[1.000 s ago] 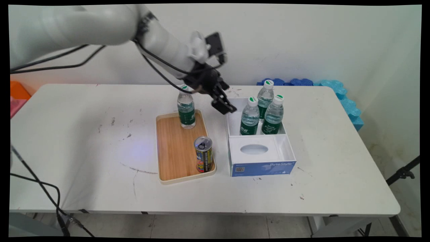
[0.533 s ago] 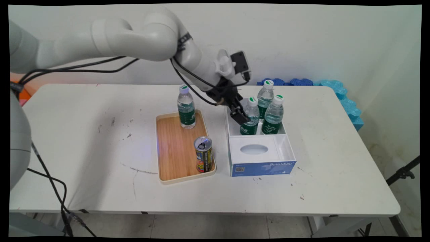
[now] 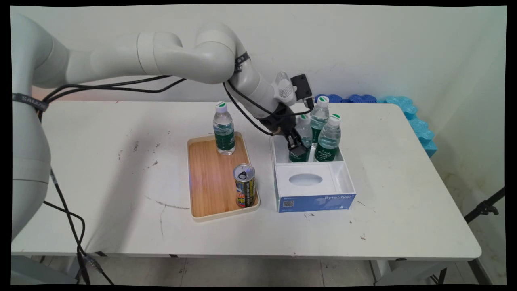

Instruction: Pick up the green bottle from the white box, then place the picked object on the tray

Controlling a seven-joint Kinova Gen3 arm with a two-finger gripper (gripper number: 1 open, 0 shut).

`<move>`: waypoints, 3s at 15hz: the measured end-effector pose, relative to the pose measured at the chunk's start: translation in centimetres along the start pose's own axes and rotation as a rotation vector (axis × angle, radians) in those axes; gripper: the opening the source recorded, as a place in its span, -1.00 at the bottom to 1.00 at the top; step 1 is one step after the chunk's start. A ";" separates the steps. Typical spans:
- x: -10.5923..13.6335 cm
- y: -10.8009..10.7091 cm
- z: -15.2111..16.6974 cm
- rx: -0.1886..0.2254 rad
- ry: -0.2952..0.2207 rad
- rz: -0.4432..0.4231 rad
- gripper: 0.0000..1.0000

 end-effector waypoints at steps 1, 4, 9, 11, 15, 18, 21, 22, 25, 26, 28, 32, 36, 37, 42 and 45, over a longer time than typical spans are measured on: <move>0.1 0.1 0.1 0.001 -0.002 -0.001 -1.00; 0.4 0.2 0.0 0.004 -0.007 -0.009 -1.00; 1.4 0.2 -2.5 0.000 0.026 -0.013 -1.00; 1.7 0.1 -3.8 0.000 0.044 -0.012 -1.00; 1.6 -0.2 -7.3 -0.001 0.078 -0.011 -1.00; 0.0 -0.5 -10.6 0.003 0.088 -0.012 -1.00; -2.2 -0.7 -13.1 0.004 0.087 -0.012 -1.00; -3.1 -0.8 -13.9 0.005 0.087 -0.014 -1.00; -5.7 -0.9 -15.7 0.009 0.080 -0.024 -1.00; -6.9 -1.0 -16.4 0.012 0.076 -0.030 -1.00; -9.0 -1.1 -17.3 0.019 0.067 -0.043 -1.00; -12.7 -1.6 -18.4 0.034 0.049 -0.066 -1.00; -16.1 -2.2 -18.8 0.049 0.031 -0.088 -1.00; -16.9 -2.3 -18.7 0.052 0.027 -0.093 -1.00; -20.1 -3.0 -18.1 0.065 0.007 -0.110 -1.00; -21.5 -3.4 -17.6 0.074 -0.002 -0.116 -1.00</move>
